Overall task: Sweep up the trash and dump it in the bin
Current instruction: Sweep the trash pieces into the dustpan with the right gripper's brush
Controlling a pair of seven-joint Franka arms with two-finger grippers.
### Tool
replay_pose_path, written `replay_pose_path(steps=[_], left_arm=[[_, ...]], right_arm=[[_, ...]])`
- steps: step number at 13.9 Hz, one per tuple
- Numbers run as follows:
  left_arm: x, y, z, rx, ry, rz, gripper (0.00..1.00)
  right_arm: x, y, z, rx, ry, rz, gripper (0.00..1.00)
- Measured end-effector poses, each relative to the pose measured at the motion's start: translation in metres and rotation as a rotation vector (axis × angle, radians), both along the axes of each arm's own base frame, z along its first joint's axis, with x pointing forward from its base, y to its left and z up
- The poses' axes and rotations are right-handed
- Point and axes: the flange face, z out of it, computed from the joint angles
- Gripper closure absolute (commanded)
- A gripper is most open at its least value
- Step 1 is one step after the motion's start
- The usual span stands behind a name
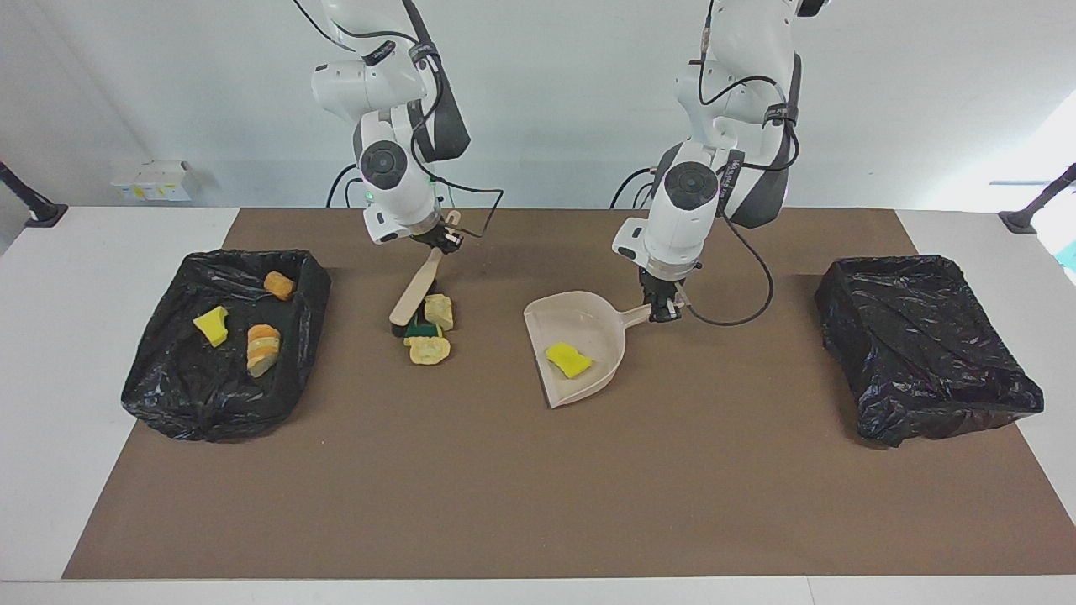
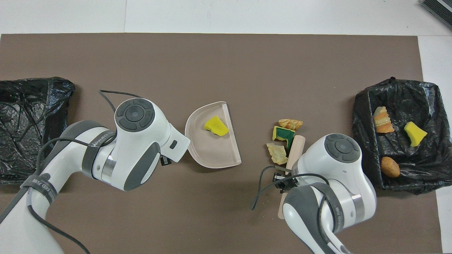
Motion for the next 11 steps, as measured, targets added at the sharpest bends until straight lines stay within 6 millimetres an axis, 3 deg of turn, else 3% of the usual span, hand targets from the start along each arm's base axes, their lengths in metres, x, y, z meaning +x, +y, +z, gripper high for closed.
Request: replay_pose_path(steps=[6,11], left_arm=[[-0.004,0.002,-0.007,0.007,0.012,0.0,1.0],[-0.004,0.002,-0.007,0.007,0.012,0.001,1.0]], right_arm=[[0.036,0.071,-0.01,0.055,-0.007,0.14,1.0],[0.041,0.12,0.0,0.241,-0.001,0.238,1.0]])
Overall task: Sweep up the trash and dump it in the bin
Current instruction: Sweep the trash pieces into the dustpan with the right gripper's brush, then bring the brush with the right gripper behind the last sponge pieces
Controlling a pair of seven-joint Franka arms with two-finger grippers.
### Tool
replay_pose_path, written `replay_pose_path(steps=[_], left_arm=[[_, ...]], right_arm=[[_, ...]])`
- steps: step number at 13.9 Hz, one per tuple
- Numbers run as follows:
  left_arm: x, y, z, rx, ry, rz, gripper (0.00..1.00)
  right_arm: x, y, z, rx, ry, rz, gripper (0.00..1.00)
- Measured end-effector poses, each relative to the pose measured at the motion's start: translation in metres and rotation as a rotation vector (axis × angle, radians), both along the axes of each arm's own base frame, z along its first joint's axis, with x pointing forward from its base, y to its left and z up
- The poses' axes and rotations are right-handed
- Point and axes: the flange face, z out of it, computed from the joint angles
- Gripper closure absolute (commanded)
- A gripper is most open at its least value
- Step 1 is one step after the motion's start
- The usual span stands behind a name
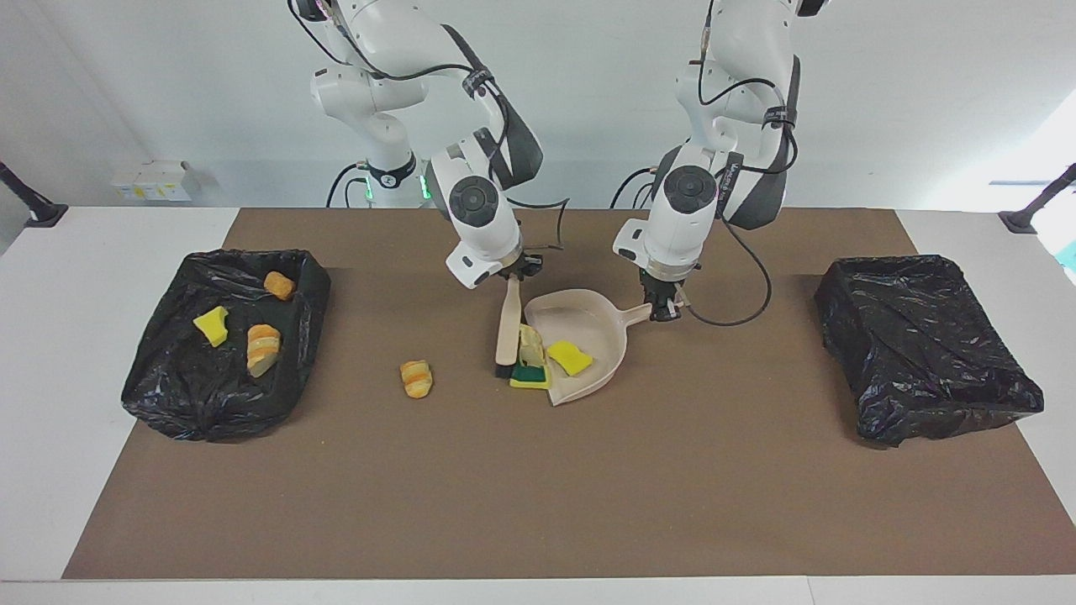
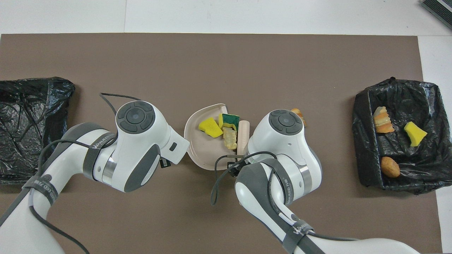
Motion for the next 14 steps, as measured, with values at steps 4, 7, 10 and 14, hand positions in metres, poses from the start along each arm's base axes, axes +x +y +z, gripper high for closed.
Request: replay_pose_path(steps=[4,7,10,14], left_arm=[[0.0,0.0,0.0,0.0,0.0,0.0,1.0],[0.0,0.0,0.0,0.0,0.0,0.0,1.0],[0.0,0.0,0.0,0.0,0.0,0.001,1.0],[0.0,0.0,0.0,0.0,-0.001,0.002,1.0]], right_arm=[[0.003,0.014,0.013,0.155,0.012,0.026,1.0],[0.014,-0.006,0.026,0.146,0.025,0.031,1.0],[0.03,-0.052,0.043,0.025,-0.002,0.075,1.0],[0.051,-0.113,0.05,-0.181,-0.081,0.126,1.0]])
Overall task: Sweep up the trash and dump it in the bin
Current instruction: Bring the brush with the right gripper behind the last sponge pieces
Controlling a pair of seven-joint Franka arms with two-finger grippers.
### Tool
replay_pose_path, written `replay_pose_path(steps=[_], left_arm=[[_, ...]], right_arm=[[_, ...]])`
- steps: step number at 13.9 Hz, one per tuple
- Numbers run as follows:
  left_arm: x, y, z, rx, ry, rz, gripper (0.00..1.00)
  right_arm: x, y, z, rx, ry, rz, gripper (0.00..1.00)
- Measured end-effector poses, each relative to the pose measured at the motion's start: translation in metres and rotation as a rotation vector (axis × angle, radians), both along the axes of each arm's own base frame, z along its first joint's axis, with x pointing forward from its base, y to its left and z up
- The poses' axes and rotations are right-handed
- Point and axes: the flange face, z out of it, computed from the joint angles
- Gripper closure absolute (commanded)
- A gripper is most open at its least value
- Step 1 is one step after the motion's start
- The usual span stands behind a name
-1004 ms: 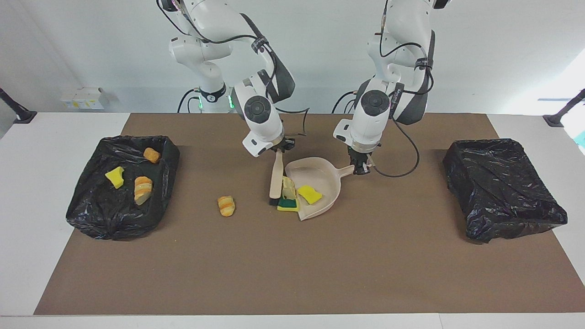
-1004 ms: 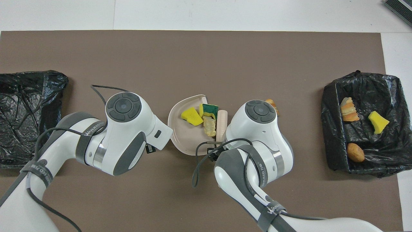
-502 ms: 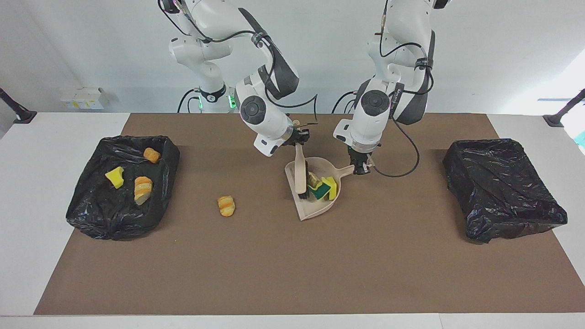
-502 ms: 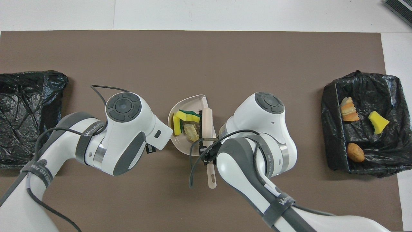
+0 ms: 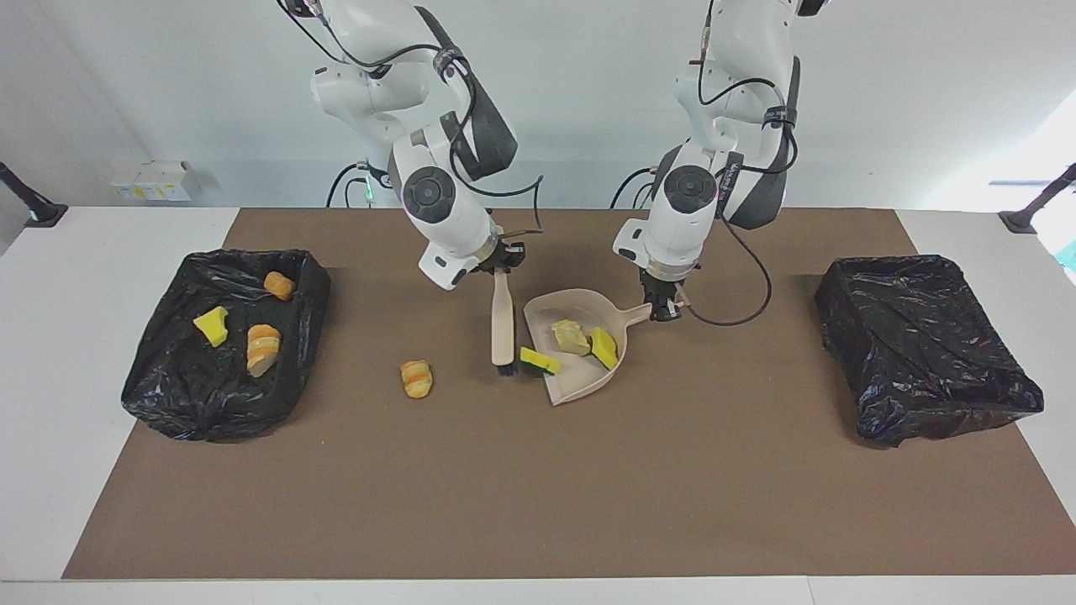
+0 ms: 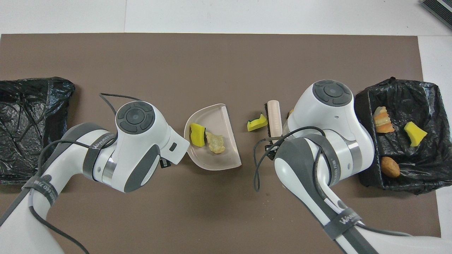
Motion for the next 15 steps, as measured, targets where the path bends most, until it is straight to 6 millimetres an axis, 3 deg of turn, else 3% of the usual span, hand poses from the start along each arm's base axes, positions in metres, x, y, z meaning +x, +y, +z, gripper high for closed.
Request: replay_pose_path(steps=[3,5,8,9,11,15], left_arm=[[0.0,0.0,0.0,0.0,0.0,0.0,1.0],[0.0,0.0,0.0,0.0,-0.001,0.0,1.0],[0.0,0.0,0.0,0.0,-0.001,0.007,1.0],[-0.001,0.0,0.0,0.001,-0.001,0.008,1.0],[-0.001,0.0,-0.001,0.0,-0.002,0.011,1.0],[-0.003,0.002,-0.001,-0.004,-0.01,0.013,1.0]], right_arm=[[0.016,-0.045,-0.001,-0.106,-0.046,0.033,1.0],[0.031,-0.089,-0.005,-0.108,-0.076,0.069,1.0],[0.04,-0.14,-0.023,-0.074,-0.093,0.092,1.0],[0.039,-0.144,-0.034,-0.071,-0.087,0.097,1.0],[0.037,-0.134,-0.054,-0.069,-0.068,0.125,1.0],[0.033,-0.08,-0.07,-0.068,-0.087,0.235,1.0]])
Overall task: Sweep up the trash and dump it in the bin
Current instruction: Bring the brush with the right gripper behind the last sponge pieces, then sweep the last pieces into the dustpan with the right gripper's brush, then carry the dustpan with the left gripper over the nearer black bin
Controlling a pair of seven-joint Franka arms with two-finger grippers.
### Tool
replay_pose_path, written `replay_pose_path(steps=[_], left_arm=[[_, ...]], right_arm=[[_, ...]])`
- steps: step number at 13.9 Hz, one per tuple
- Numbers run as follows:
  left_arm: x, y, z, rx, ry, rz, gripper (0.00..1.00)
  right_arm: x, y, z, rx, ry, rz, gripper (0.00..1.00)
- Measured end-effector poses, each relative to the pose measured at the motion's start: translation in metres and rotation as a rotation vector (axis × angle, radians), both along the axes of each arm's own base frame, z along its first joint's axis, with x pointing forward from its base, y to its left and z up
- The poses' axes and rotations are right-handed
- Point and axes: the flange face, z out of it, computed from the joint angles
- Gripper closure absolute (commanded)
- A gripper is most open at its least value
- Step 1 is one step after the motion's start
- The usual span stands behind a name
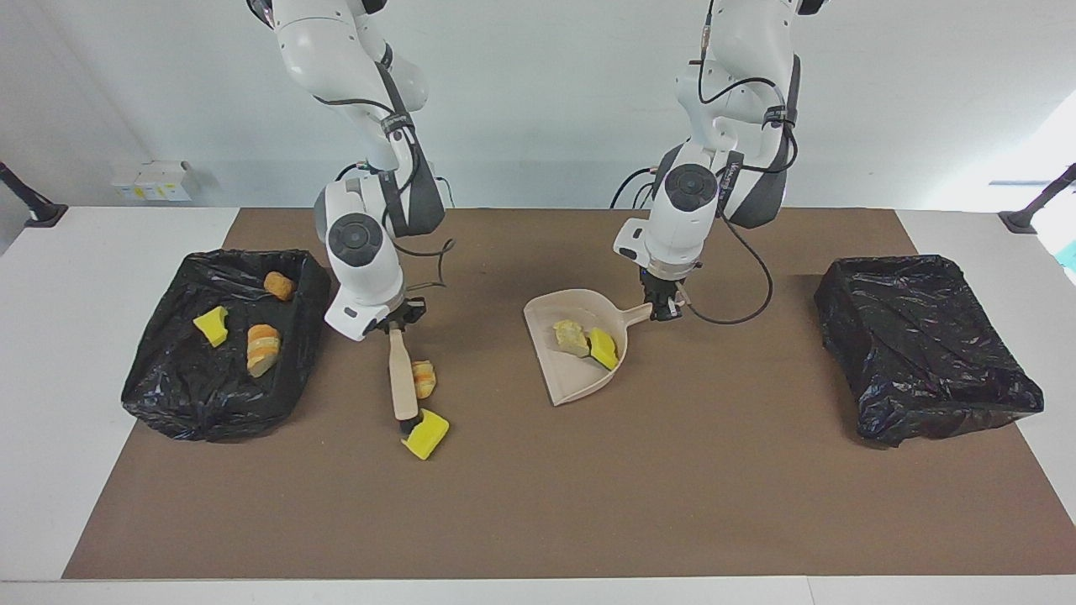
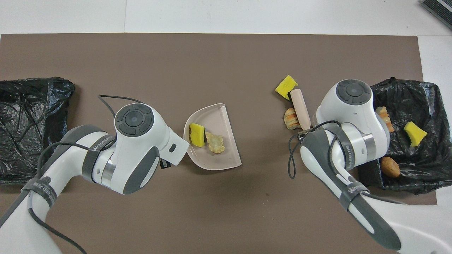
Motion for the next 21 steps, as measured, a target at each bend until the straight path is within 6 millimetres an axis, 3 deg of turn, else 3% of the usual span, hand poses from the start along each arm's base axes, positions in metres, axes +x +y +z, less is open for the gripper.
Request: replay_pose_path(steps=[9,13,17,21], left_arm=[[-0.001,0.001,0.0,-0.001,-0.002,0.003,1.0],[-0.001,0.001,0.0,0.0,-0.002,0.004,1.0],[-0.001,0.001,-0.001,-0.001,-0.002,0.004,1.0],[-0.001,0.001,-0.001,-0.001,-0.003,0.004,1.0]], right_arm=[[-0.046,0.135,-0.002,0.077,0.018,0.18,1.0],[-0.071,0.182,0.001,0.192,0.071,0.164,1.0],[-0.086,0.197,0.02,0.219,0.099,0.17,1.0],[-0.099,0.196,0.065,0.239,0.119,0.162,1.0]])
